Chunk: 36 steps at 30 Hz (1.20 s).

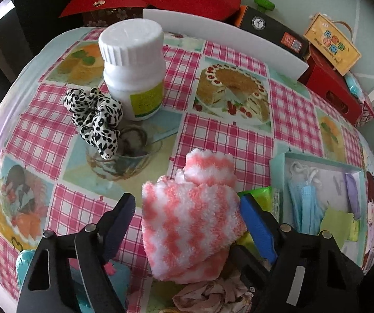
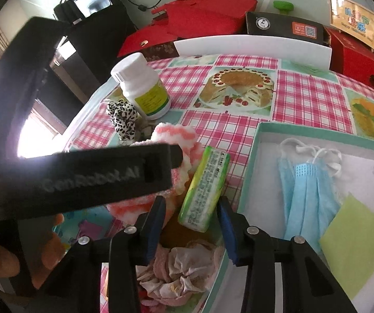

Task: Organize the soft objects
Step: 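Grasp the pink-and-white fuzzy cloth with the left gripper while the right grasps the green box, then lift and carry the fuzzy cloth and green box over the tray with both grippers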

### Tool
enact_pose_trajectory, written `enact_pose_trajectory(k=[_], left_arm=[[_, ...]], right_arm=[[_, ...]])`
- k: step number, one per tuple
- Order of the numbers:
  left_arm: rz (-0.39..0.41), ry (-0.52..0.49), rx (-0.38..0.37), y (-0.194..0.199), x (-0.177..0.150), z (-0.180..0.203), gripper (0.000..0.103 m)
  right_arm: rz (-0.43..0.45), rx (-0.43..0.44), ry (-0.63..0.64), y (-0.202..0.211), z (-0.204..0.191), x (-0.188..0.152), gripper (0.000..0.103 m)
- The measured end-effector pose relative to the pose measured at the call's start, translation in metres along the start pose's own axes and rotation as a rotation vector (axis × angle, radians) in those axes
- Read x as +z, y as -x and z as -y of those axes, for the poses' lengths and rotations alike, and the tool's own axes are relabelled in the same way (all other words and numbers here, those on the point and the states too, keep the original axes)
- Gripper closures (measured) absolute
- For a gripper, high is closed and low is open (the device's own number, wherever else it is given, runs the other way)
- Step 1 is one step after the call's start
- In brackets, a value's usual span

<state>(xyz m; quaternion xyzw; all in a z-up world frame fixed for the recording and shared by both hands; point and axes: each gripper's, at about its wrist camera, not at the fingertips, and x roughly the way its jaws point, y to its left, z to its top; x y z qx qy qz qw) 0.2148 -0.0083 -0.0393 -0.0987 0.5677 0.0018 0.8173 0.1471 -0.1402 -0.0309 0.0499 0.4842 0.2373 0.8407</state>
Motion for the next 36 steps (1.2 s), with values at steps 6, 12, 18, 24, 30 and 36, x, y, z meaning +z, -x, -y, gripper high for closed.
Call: enact_pose_trajectory(k=[6,12,18,24,30,36], left_arm=[[-0.016,-0.006,-0.006,-0.005,-0.001,0.003,0.043],[-0.031,-0.024,-0.007,-0.012,-0.002,0.008,0.053],[-0.043,-0.032,-0.016,-0.018,-0.003,0.013,0.059],[-0.024,0.0,-0.037,-0.012,-0.002,0.007,0.071],[0.004,0.035,-0.041,-0.005,0.0,0.0,0.073],[0.029,0.063,-0.048,0.001,0.001,-0.007,0.075]], right_arm=[[0.008,-0.01,0.004,-0.002,0.0,0.001,0.061],[0.014,-0.015,0.011,-0.002,0.0,0.001,0.061],[0.017,-0.015,0.007,-0.002,0.0,0.001,0.065],[0.02,-0.024,-0.003,-0.002,0.003,0.001,0.071],[0.02,-0.027,-0.006,-0.001,0.002,0.001,0.071],[0.02,-0.023,-0.019,-0.001,0.003,0.002,0.074]])
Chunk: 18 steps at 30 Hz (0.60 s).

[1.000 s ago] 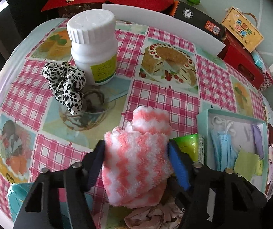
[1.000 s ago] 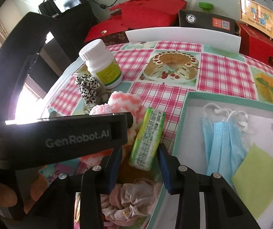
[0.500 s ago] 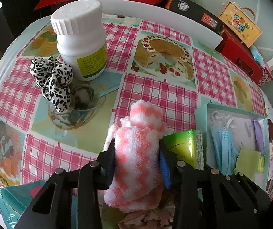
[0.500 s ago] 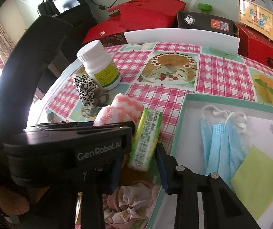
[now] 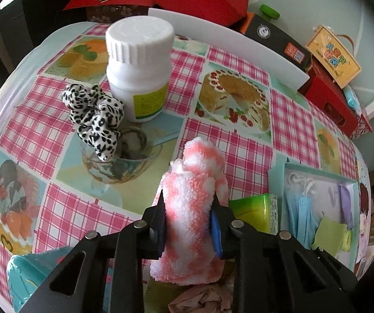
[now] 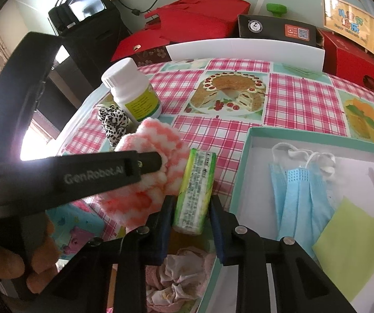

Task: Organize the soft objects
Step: 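Lift and carry the fuzzy cloth and green box over the tray with both grippers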

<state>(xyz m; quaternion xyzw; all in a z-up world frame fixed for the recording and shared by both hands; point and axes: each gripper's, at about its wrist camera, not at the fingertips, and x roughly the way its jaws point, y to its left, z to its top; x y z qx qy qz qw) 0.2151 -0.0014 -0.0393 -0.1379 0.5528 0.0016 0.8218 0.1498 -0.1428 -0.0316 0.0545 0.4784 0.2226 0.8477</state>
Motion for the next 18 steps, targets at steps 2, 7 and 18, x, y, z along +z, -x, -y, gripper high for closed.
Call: enact_pose_trajectory(k=[2,7,18], left_arm=[[0.005,0.008,-0.003,0.002,0.0,-0.002,0.075],[0.029,0.024,-0.017,0.011,-0.001,-0.004,0.075],[0.084,0.045,-0.046,0.031,0.0,-0.007,0.076]], right_arm=[[0.0,-0.001,-0.001,0.0,0.0,0.0,0.074],[0.0,0.0,-0.003,0.001,0.001,0.0,0.075],[0.017,0.011,-0.021,0.01,0.005,0.001,0.078]])
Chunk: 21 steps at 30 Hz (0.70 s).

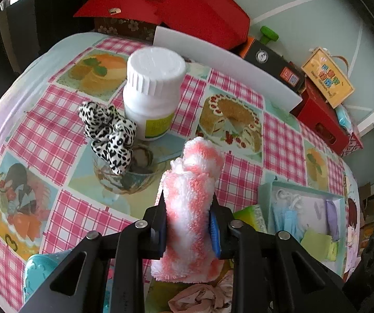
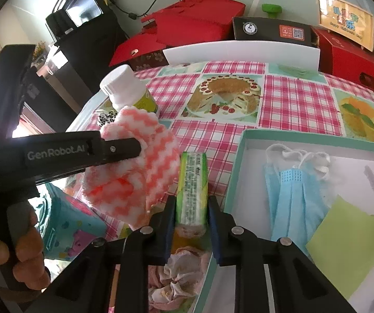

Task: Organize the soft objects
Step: 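Lift and carry the fuzzy cloth and green box over the tray with both grippers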

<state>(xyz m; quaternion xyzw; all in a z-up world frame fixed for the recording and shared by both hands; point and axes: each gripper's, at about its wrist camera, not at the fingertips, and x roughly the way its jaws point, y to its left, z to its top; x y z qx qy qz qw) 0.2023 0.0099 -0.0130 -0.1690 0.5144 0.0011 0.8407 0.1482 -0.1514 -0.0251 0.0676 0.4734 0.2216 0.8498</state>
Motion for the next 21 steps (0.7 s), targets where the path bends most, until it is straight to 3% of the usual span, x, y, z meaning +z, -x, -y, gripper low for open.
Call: enact_pose_trajectory(k=[15,21], left_arm=[[0.068,0.007,-0.02,0.026,0.002,0.0,0.076],[0.151,-0.006,-0.052,0.057,0.004,0.006,0.076]], right_arm=[[0.038,0.004,0.008,0.012,-0.002,0.004,0.079],[0.131,-0.003,0.015,0.046,-0.003,0.011,0.079]])
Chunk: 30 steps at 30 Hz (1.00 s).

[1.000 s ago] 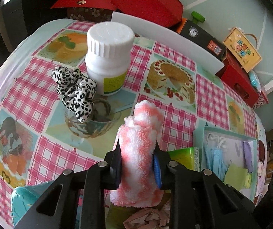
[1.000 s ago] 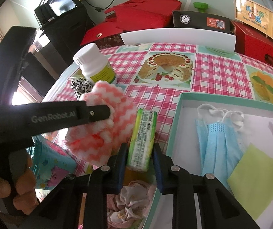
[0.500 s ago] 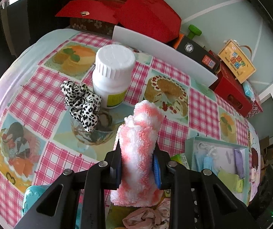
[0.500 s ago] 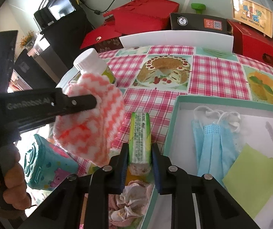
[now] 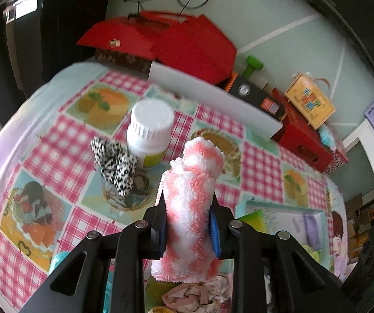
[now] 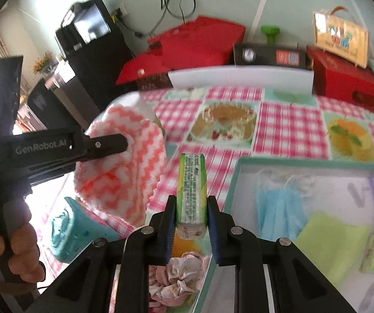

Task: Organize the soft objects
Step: 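Lift and carry the fuzzy cloth and green box over the tray with both grippers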

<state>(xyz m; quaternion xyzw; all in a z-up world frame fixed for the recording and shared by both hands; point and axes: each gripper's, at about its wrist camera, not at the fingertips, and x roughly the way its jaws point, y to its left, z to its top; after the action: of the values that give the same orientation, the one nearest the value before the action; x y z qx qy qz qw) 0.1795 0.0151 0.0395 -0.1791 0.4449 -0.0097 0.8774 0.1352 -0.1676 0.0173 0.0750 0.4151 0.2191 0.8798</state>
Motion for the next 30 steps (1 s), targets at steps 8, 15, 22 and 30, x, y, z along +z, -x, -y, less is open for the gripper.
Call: enact_pose_trajectory(k=[8,15,22,30], left_arm=[[0.092,-0.028,-0.047,0.035,0.006,0.011,0.076],[0.113,-0.07,-0.09,0.044,0.004,0.029,0.076],[0.093,-0.123,-0.125,0.041,-0.003,0.051,0.076],[0.022,-0.222,-0.182,0.023,-0.02,0.093,0.076]], right_arm=[[0.145,-0.05,-0.029,0.054,0.015,0.014,0.079],[0.246,-0.142,-0.094,0.101,0.047,0.018,0.079],[0.304,-0.233,-0.191,0.136,0.087,0.014,0.079],[0.319,-0.329,-0.277,0.156,0.125,0.004,0.079]])
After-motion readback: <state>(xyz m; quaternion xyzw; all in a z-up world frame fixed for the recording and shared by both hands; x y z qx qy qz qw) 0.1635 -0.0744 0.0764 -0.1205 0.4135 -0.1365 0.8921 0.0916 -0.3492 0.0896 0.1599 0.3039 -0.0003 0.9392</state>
